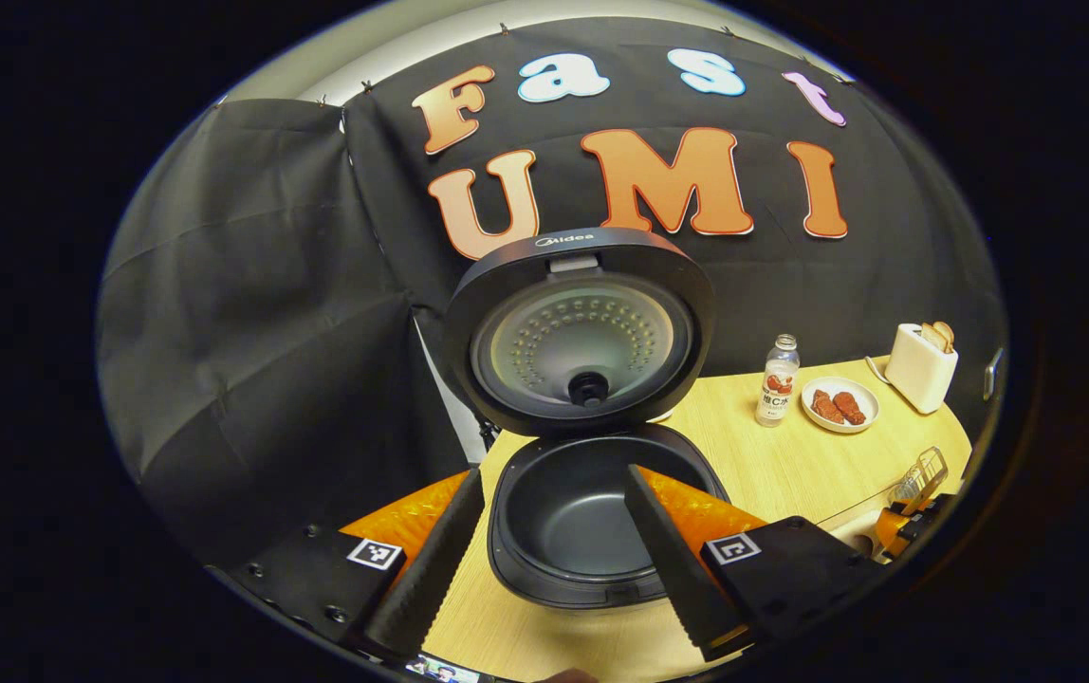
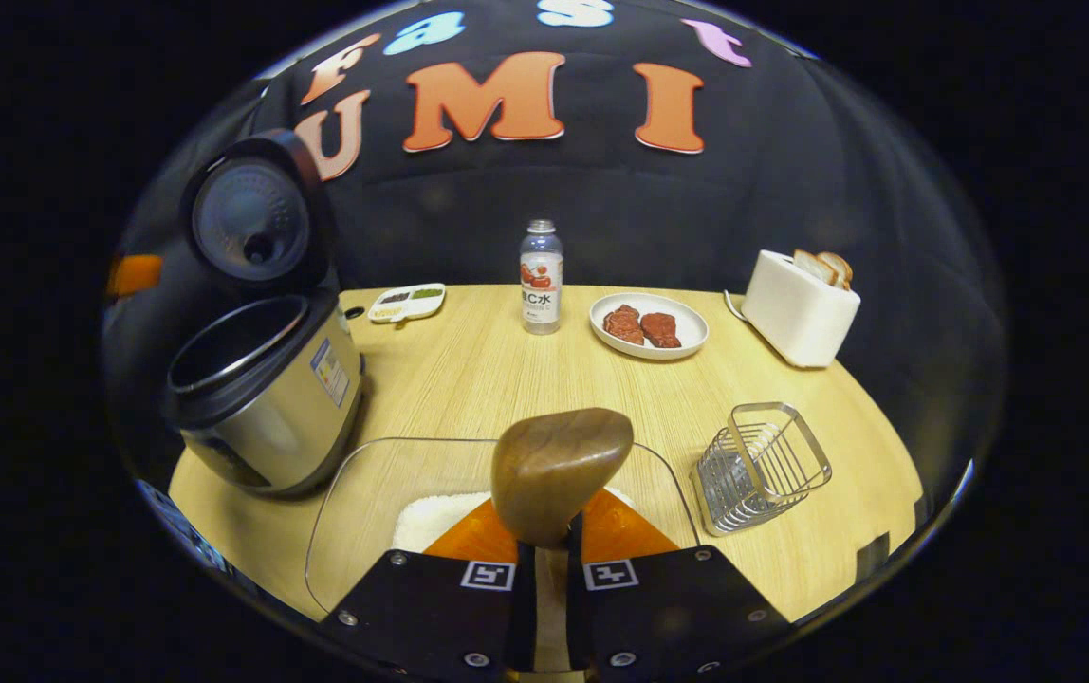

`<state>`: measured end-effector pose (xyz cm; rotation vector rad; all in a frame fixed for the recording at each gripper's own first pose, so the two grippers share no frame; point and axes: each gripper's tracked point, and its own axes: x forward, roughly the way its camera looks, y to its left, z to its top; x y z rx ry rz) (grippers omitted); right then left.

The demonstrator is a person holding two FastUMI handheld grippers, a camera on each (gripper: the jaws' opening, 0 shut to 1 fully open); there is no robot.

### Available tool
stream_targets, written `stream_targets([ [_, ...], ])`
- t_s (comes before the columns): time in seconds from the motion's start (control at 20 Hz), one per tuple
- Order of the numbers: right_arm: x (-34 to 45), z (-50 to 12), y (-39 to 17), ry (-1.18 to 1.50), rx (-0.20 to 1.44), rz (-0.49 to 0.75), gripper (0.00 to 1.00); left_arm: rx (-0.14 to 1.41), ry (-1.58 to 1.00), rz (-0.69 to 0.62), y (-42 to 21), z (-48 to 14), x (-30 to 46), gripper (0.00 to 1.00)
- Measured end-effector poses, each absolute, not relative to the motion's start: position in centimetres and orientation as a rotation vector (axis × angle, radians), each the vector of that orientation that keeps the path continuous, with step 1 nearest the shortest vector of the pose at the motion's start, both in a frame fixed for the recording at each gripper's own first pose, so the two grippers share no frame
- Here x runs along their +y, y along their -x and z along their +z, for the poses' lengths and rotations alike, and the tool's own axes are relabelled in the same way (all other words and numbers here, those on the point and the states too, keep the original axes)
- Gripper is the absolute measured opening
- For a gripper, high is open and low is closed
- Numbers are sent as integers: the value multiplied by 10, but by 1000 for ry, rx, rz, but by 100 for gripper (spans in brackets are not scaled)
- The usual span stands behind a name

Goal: Close the left gripper, press the button to open the rice cooker; take a wooden spoon from the chopstick holder with the right hand, scoop a spoonful of rice and pour it into the rice cooker, then put the wooden spoon back into the chopstick holder.

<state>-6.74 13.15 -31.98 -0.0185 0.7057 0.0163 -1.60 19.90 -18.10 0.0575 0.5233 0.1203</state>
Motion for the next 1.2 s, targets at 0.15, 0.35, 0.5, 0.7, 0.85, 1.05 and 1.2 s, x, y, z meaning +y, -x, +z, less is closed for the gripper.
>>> stream_targets([
  [0.15, 126, -318, 62, -71, 703, -9, 12, 528, -56, 121, 16, -182, 196, 94],
  [0.35, 133, -318, 63, -185, 716, -5, 12, 539, -50, 113, 17, -184, 187, 100],
  [0.5, 145, -319, 65, -296, 736, 4, 12, 540, -68, 105, 14, -184, 188, 94],
  [0.7, 157, -319, 70, -398, 747, 26, 12, 543, -72, 105, 14, -186, 192, 100],
  [0.85, 170, -319, 73, -488, 771, 45, 12, 556, -68, 111, 17, -189, 196, 100],
  [1.05, 180, -316, 70, -482, 765, 61, 12, 562, -68, 118, 19, -191, 201, 100],
  [1.2, 178, -318, 69, -540, 781, 48, 12, 564, -64, 119, 22, -191, 201, 100],
])
